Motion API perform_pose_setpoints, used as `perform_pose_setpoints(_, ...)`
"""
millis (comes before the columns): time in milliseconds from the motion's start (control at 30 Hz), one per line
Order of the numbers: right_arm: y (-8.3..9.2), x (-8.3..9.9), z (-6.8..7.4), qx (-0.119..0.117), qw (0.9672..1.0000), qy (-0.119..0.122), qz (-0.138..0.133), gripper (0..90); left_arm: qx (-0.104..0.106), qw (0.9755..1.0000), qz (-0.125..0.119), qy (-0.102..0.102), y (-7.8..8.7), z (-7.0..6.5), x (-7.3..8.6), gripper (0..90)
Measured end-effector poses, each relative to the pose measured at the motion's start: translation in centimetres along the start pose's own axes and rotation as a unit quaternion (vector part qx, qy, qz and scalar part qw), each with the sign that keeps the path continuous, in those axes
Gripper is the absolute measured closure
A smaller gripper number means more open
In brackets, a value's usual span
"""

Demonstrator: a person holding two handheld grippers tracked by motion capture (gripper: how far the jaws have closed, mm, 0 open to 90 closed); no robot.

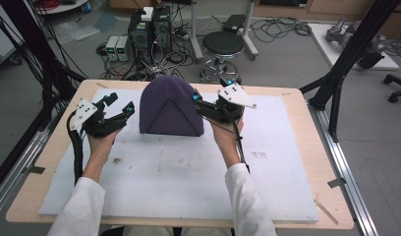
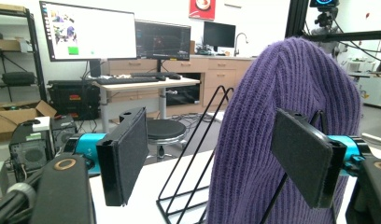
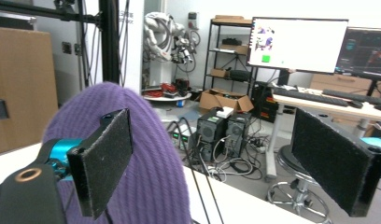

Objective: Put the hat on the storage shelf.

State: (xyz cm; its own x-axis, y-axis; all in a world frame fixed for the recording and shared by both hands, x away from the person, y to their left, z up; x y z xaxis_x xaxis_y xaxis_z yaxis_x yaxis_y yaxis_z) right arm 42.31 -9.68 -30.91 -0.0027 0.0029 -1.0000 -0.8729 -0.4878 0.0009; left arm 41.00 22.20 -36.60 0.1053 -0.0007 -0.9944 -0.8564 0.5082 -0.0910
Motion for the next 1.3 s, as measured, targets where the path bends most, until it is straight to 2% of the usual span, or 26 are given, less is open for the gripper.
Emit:
perform_pose_setpoints(200, 1.6, -0.1, -1.6, 0.013, 0.9998, -0.016, -0.005, 12.5, 0.005, 1.0, -0.005, 0.006, 0.5, 0.1, -0.2, 27.7)
perform_pose_setpoints(400, 3.3, -0.2, -3.0, 0.026, 0.9995, -0.015, -0.01, 12.6, 0.007, 0.9999, -0.012, 0.003, 1.0, 0.1, -0.5, 27.1)
perform_pose_setpoints(533, 4.3, -0.1, -3.8, 0.028, 0.9993, -0.022, -0.012, 12.5, 0.008, 0.9999, -0.011, 0.003, 1.4, 0.0, -0.7, 26.9)
perform_pose_setpoints(733, 5.9, 0.9, -5.2, 0.038, 0.9986, -0.037, 0.004, 12.6, 0.006, 0.9999, -0.01, -0.003, 2.3, 0.1, -0.8, 26.8)
perform_pose_setpoints(867, 7.2, 1.4, -6.0, 0.045, 0.998, -0.042, 0.013, 12.6, 0.001, 1.0, -0.003, 0.001, 3.2, 0.4, -0.8, 26.9)
perform_pose_setpoints(1000, 8.8, 1.6, -6.9, 0.056, 0.9979, -0.02, 0.025, 12.6, -0.007, 1.0, 0.002, -0.003, 4.4, 0.9, -1.1, 26.9)
perform_pose_setpoints(1200, 10.8, 1.8, -8.2, 0.07, 0.9967, -0.019, 0.036, 12.6, -0.009, 0.9999, 0.008, -0.011, 6.2, 1.3, -1.6, 26.9)
perform_pose_setpoints(1300, 11.6, 2.2, -8.4, 0.072, 0.9964, -0.016, 0.042, 12.5, -0.01, 0.9998, 0.014, -0.005, 6.8, 1.3, -1.2, 26.8)
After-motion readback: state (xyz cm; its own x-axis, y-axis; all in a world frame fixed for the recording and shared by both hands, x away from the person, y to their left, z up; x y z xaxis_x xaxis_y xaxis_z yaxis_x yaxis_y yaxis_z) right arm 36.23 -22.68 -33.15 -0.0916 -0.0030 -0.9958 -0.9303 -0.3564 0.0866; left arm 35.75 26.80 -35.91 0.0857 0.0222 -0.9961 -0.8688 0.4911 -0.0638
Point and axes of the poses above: each handheld gripper's, and its own axes: y roughly backward along the jaws, x roughly out of its underside, z roughly to its left, the point moved 5 cm from there along -y, roughly forward along the jaws, and after that the axes turned 5 degrees about -y, right-handed, at the moved point
